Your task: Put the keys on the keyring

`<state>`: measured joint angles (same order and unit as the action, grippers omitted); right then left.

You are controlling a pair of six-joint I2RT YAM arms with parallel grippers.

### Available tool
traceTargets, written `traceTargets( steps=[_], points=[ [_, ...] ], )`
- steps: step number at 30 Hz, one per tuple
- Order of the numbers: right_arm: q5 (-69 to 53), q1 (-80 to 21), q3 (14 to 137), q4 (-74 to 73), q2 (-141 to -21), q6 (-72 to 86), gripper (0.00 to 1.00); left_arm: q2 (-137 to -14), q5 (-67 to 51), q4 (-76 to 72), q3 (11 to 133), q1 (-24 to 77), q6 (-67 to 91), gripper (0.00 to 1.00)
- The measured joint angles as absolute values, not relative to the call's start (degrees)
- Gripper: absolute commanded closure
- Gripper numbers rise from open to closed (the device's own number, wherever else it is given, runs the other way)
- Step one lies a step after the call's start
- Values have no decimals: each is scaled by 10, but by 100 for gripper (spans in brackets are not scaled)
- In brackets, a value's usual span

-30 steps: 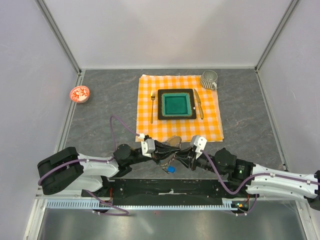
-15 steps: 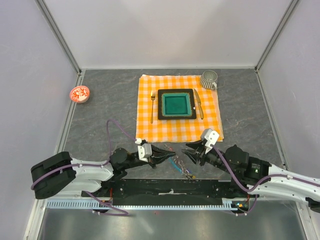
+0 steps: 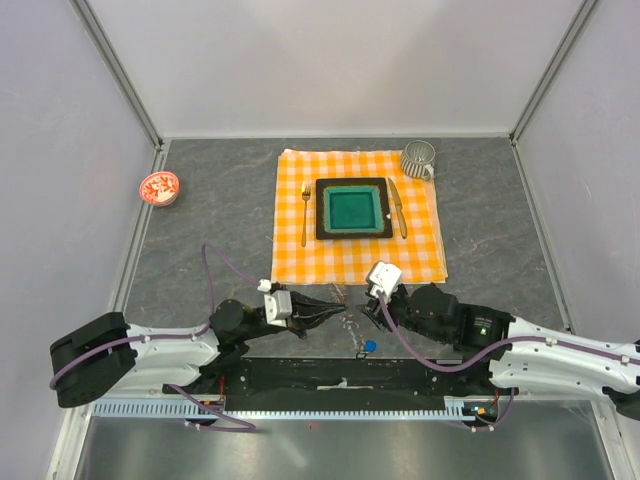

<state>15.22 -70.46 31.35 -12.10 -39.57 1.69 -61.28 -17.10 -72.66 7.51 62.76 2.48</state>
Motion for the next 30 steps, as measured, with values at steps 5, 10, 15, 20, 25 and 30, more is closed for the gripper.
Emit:
traceTargets(
  steps=[5,10,15,20,25,30],
  points=[
    [91,-672,311,-100,-429,17,54,-614,-170,-727,36,628,17,98],
    [5,-623,274,-39,-431,18,54,-649,-164,-720,25,628,11,98],
    [-79,-597,250,6,-456,22,55,-655,-160,-721,25,628,0,98],
    [-137,-595,246,37,-481,21,55,-656,-159,-721,25,628,-7,98],
    [-171,-593,246,52,-481,17,57,-648,-154,-721,25,628,-11,98],
    [-187,-587,246,60,-481,13,60,-628,-155,-720,25,628,-12,98]
  ],
)
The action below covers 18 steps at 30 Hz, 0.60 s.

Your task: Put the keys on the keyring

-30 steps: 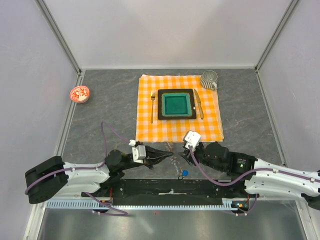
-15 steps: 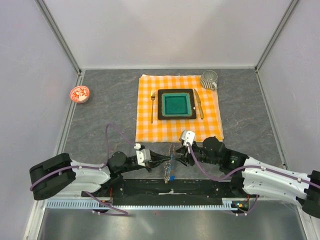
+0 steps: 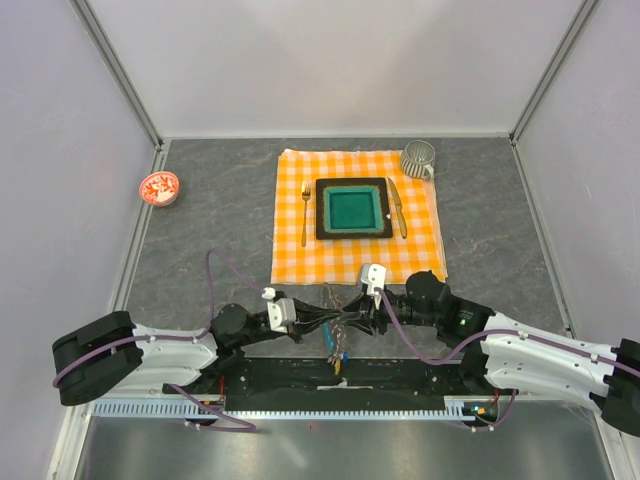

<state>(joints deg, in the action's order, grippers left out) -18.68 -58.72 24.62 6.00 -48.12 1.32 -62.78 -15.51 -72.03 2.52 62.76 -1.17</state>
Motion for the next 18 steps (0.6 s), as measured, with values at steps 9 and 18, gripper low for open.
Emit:
traceTargets(
  steps=[9,18],
  points=[
    [-212,-582,246,69,-482,5,66,-588,-166,-711,24,628,-12,98],
    [-227,-582,246,68,-469,-3,69,-577,-182,-716,24,628,-11,98]
  ],
)
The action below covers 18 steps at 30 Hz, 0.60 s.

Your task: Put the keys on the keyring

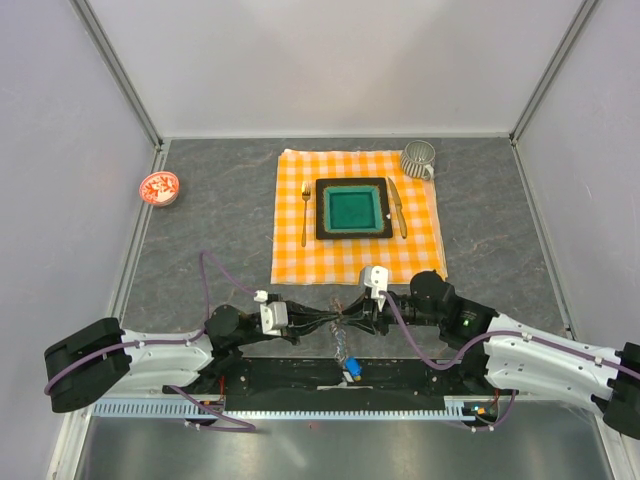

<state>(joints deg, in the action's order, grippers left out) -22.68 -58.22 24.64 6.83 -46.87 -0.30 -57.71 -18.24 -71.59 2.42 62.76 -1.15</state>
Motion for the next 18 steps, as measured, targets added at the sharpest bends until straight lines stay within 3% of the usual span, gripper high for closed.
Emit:
traceTargets(
  steps=[14,18],
  points=[
    [-243,-582,259,68,-459,-10,71,-581,-197,-717,24,628,-11,98],
    [-251,-582,261,68,-461,-11,81,-581,-197,-717,24,628,-11,98]
  ],
)
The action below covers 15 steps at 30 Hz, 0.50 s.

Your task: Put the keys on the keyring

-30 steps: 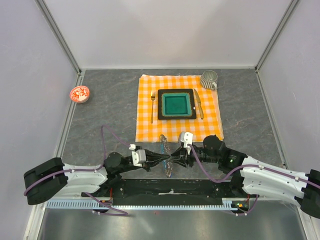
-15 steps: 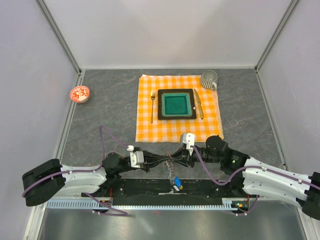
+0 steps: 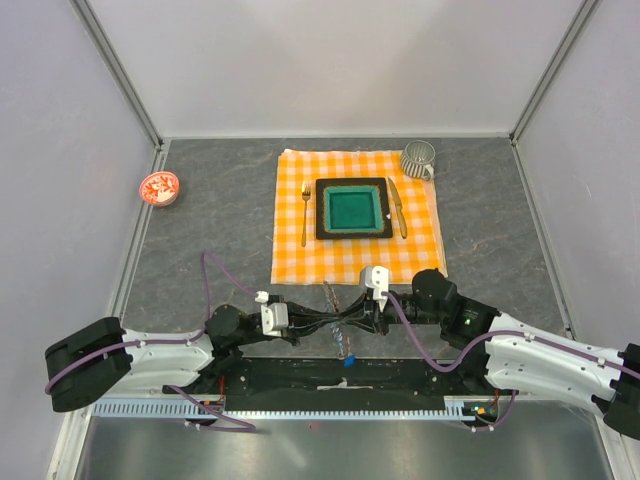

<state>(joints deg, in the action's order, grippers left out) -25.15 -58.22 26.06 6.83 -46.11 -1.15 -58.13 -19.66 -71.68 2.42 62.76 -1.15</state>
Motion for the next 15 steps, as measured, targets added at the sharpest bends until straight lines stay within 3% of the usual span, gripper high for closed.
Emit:
traceTargets(
  steps=[5,9,11,12,15],
  points=[
    [-258,-582,261,68,-464,-15,100,-581,-198,-717,24,628,-11,98],
    [-259,-582,261,66,-465,-16,100,-581,-197,-716,24,628,-11,96],
    [-258,-582,266,59,-465,-18,100,-579,-197,-715,24,628,-11,86],
    [-258,-582,271,53,-465,-19,100,-576,-196,-715,24,628,-11,75],
    [-249,-582,291,18,-466,-27,100,-555,-195,-718,24,628,-11,62]
  ],
)
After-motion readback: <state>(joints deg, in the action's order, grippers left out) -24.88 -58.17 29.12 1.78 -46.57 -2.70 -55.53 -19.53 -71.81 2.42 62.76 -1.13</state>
